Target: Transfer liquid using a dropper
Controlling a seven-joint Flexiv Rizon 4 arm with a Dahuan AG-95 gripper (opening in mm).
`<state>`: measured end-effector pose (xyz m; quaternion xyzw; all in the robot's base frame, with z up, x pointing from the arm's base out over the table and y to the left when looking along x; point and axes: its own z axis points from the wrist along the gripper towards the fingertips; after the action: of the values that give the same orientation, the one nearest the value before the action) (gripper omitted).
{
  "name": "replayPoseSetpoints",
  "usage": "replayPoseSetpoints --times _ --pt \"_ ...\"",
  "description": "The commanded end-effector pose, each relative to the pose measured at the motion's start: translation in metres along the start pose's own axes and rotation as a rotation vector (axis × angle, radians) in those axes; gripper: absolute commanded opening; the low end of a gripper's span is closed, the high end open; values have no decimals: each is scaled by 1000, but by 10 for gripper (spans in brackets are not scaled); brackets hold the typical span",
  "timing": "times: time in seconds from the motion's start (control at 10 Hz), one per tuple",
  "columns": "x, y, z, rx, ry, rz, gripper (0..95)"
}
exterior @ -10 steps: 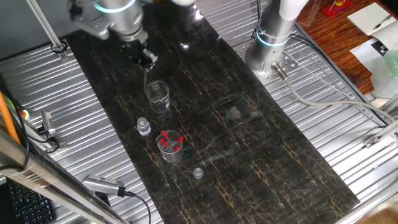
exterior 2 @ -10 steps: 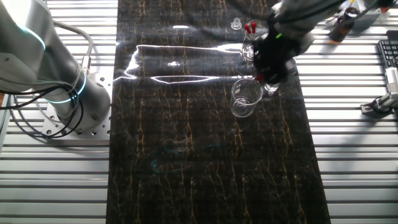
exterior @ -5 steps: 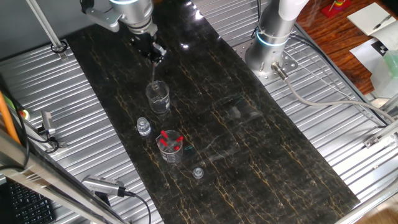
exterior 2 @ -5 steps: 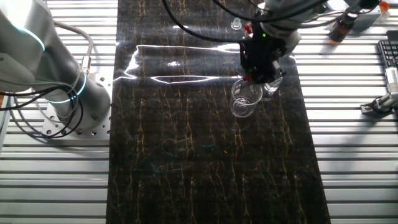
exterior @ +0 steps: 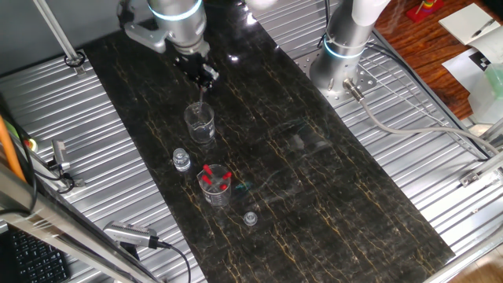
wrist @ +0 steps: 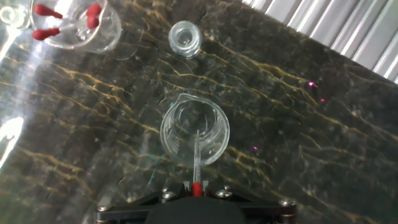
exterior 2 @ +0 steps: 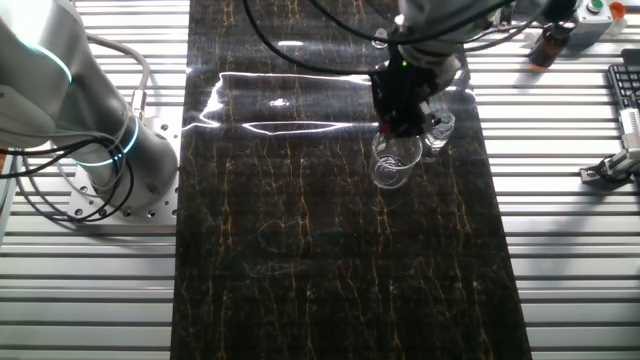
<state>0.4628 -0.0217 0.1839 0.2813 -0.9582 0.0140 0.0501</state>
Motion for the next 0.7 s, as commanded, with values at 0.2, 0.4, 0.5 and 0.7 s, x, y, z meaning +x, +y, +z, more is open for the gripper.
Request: replayPoseSetpoints --times 0.2,0.4,0.5,0.7 --pt "-5 -4 25 -8 -2 6 0" --pt "-8 -3 36 -4 -4 3 0" --pt "-11 -2 44 -4 -5 6 0" --pt "-15 0 52 1 -6 10 0"
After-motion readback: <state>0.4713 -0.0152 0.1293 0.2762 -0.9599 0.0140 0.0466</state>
